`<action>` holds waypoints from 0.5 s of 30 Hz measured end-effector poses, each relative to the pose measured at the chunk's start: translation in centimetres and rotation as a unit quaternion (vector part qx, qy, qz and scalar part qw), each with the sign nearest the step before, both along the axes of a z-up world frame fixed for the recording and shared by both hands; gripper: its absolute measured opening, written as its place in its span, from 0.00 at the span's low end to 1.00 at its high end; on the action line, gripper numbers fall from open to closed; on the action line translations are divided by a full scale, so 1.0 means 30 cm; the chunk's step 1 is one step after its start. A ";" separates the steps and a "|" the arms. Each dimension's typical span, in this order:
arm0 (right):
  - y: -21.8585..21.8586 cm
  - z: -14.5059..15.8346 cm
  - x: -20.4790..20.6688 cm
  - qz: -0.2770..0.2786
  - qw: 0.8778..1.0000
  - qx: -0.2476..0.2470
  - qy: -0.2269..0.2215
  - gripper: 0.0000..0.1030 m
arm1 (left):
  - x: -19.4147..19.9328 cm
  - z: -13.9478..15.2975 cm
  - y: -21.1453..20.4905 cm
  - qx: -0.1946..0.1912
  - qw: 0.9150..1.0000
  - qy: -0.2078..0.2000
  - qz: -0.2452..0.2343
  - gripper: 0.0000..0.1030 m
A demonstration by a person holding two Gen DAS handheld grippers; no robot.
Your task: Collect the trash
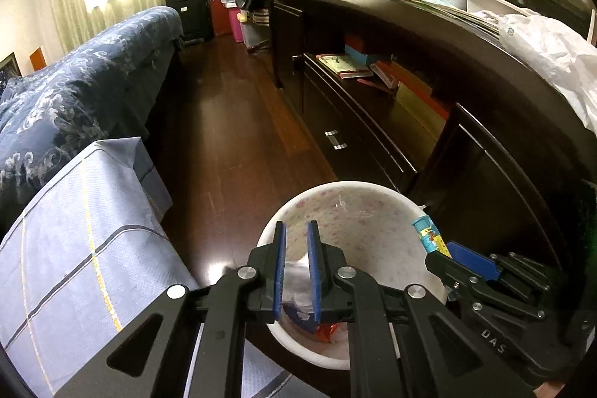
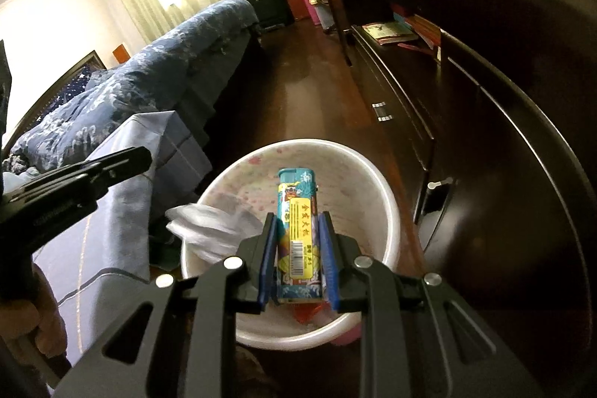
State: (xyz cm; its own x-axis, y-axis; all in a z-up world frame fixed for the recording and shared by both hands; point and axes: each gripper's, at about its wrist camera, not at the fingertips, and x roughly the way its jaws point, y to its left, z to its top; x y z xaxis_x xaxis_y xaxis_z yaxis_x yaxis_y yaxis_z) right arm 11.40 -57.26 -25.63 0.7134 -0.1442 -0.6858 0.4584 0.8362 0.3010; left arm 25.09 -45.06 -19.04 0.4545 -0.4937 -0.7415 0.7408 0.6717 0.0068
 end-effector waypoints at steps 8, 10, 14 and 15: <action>-0.002 -0.003 0.008 -0.002 1.000 -0.011 0.004 0.41 | 0.003 0.040 0.048 -0.027 0.999 -0.017 0.018 0.82; 0.005 0.005 0.003 0.000 1.000 -0.013 0.004 0.41 | 0.007 0.056 0.064 -0.033 0.999 -0.015 0.024 0.85; 0.019 0.032 -0.011 0.003 1.000 -0.018 0.000 0.47 | 0.008 0.087 0.105 -0.045 0.998 -0.017 0.035 0.88; 0.024 0.039 -0.013 0.004 1.000 -0.019 -0.001 0.49 | 0.007 0.097 0.117 -0.048 0.998 -0.019 0.038 0.90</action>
State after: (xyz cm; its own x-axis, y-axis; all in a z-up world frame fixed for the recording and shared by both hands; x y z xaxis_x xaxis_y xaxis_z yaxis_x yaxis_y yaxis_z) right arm 11.01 -56.55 -24.46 0.7156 -0.1640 -0.6789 0.4514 0.8504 0.2703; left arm 25.30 -41.54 -16.15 0.5204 -0.5241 -0.6741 0.6876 0.7254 -0.0332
